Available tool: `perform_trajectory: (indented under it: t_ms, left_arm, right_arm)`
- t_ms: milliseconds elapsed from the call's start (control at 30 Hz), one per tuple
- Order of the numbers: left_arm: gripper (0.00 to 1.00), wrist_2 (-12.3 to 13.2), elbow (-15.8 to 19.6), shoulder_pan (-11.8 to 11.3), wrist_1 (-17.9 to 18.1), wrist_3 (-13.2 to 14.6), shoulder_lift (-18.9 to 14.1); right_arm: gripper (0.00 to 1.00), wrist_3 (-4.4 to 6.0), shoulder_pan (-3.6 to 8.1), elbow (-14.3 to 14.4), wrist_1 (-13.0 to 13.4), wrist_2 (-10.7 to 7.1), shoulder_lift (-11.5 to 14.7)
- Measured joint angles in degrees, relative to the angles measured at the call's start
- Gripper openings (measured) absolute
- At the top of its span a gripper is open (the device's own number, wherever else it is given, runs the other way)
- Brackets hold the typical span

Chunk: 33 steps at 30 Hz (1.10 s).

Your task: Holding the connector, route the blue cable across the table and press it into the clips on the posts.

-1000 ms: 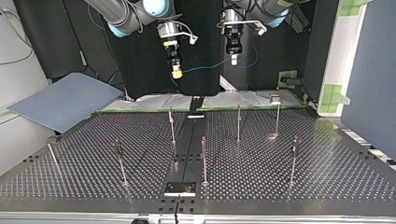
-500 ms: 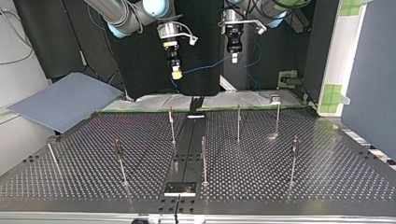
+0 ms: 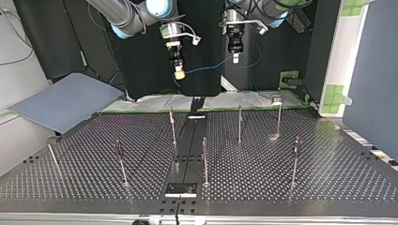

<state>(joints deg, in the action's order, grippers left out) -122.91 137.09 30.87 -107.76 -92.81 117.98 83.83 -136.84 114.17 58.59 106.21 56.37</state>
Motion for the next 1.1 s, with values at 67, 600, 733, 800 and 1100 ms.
perform_trajectory:
  t_ms: [67,600,733,800,1100]
  left_arm:
    - [0.0,0.0,0.0,0.0,0.0,0.0,0.0]
    - [0.0,0.0,0.0,0.0,0.0,0.0,0.0]
    - [0.0,0.0,-0.07,0.07,-0.07,-0.07,-0.07]
    - [0.0,0.01,-0.55,0.25,-0.54,-0.51,-0.54]
    - [0.0,-0.29,-1.73,-0.1,-4.67,-1.93,-4.68]
  right_arm:
    - [0.0,-0.18,-1.07,-1.07,-1.07,1.1,-1.09]
    - [0.0,-0.31,-2.77,-6.51,-10.03,3.57,-9.33]
    - [0.0,-0.31,-2.78,-6.53,-12.2,3.58,-9.66]
    - [0.0,-0.22,-2.89,-6.65,-13.25,3.68,-9.6]
    - [0.0,3.48,-5.44,-9.13,-17.84,3.62,-5.93]
